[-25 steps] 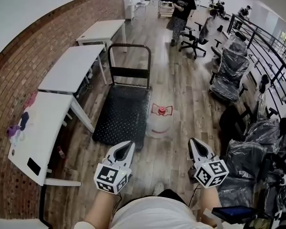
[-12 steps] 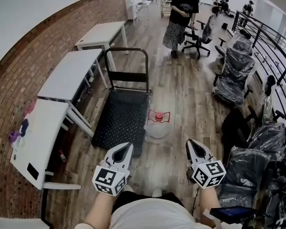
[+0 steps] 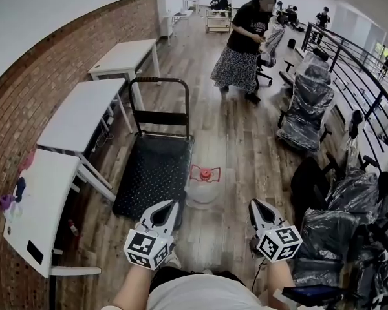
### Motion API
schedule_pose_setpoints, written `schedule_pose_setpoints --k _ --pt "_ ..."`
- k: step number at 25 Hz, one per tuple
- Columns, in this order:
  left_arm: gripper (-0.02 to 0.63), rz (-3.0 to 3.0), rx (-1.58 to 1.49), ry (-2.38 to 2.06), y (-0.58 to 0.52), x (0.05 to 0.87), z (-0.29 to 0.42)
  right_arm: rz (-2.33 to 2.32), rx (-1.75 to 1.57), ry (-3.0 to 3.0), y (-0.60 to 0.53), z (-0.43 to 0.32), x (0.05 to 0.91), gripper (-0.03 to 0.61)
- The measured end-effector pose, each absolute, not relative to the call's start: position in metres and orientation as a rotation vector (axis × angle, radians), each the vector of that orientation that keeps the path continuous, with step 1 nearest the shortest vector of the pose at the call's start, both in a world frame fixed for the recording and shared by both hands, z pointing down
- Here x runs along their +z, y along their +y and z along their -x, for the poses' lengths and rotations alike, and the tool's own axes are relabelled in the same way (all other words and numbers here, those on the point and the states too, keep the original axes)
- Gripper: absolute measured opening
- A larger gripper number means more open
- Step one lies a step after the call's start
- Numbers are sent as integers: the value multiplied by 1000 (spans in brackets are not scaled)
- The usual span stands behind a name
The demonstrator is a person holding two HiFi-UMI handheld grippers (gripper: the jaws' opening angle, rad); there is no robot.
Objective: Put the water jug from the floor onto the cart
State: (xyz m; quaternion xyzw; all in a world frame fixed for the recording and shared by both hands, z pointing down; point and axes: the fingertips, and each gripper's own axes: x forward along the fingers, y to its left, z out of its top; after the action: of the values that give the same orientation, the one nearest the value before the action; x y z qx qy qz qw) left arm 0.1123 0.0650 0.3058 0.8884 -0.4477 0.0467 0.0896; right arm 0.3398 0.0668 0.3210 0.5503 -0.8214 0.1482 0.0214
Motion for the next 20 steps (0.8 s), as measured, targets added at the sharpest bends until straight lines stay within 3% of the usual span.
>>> schedule_pose_setpoints --k 20 --pt "0 -2613 106 -1325 -87 321 36 -1691 388 -2487 -84 -201 310 3"
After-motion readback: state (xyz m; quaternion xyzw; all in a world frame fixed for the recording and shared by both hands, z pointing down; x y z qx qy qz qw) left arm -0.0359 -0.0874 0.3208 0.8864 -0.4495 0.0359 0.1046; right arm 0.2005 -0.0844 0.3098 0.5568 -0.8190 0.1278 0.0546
